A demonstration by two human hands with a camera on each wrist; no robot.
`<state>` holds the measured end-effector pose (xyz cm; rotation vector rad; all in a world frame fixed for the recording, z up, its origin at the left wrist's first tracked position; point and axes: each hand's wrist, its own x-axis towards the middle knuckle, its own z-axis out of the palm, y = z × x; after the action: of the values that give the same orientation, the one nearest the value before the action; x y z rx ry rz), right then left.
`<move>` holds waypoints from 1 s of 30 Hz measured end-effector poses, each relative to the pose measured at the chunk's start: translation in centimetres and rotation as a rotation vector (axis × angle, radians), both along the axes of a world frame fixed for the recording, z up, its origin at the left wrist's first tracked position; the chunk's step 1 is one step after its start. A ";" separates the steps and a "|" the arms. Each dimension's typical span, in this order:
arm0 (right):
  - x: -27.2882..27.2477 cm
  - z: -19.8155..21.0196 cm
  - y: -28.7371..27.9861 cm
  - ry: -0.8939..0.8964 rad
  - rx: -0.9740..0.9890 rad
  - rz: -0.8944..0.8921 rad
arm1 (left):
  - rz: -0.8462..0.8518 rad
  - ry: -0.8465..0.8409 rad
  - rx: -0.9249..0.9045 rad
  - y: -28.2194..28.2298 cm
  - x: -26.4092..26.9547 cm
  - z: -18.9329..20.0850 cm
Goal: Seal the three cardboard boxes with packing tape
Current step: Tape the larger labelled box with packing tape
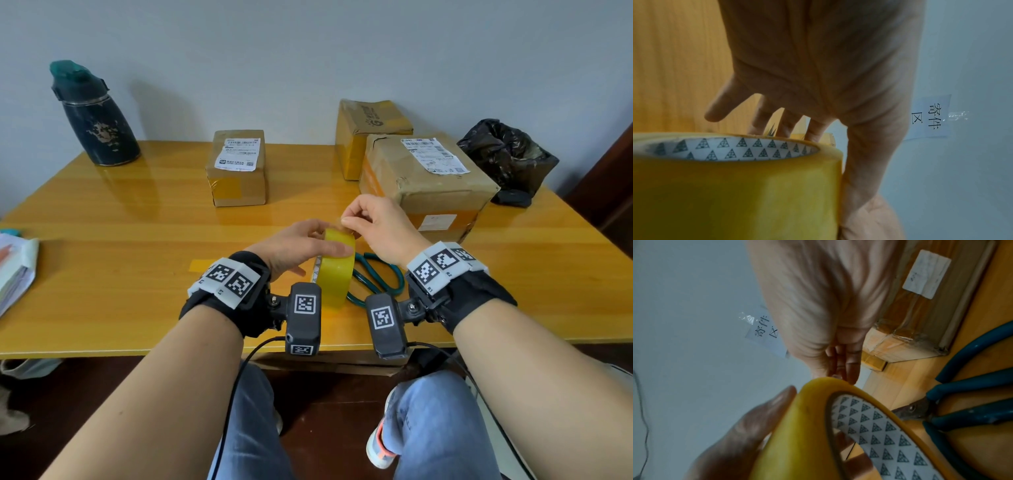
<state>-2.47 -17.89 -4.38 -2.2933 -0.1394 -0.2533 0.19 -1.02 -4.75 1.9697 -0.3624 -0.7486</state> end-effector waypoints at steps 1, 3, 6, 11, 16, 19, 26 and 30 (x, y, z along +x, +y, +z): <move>0.0 0.0 0.1 -0.019 -0.024 0.003 | 0.008 0.005 -0.003 0.0 0.0 0.0; 0.1 -0.1 0.1 -0.046 -0.051 0.009 | 0.020 0.012 -0.005 0.0 0.1 -0.1; 0.1 -0.1 0.1 -0.038 0.008 -0.011 | 0.021 0.017 0.010 -0.1 0.2 -0.2; -0.1 0.1 0.0 -0.028 0.133 -0.039 | 0.022 0.042 0.018 -0.3 0.3 -0.1; -0.3 0.4 -0.1 -0.037 0.120 -0.053 | 0.019 0.030 0.029 -0.5 0.5 -0.1; -0.4 0.8 -0.3 -0.050 0.106 -0.060 | 0.011 0.028 0.009 -0.7 0.4 -0.2; -0.5 1.2 -0.7 -0.090 0.093 -0.072 | 0.023 -0.040 0.027 -1.3 0.5 0.3; -0.5 1.2 -0.9 -0.076 0.077 -0.089 | 0.028 -0.005 0.084 -1.7 0.3 0.6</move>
<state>-2.96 -18.82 -3.18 -2.2170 -0.0652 -0.3858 0.51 -2.68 -4.18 2.0514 -0.3104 -0.7524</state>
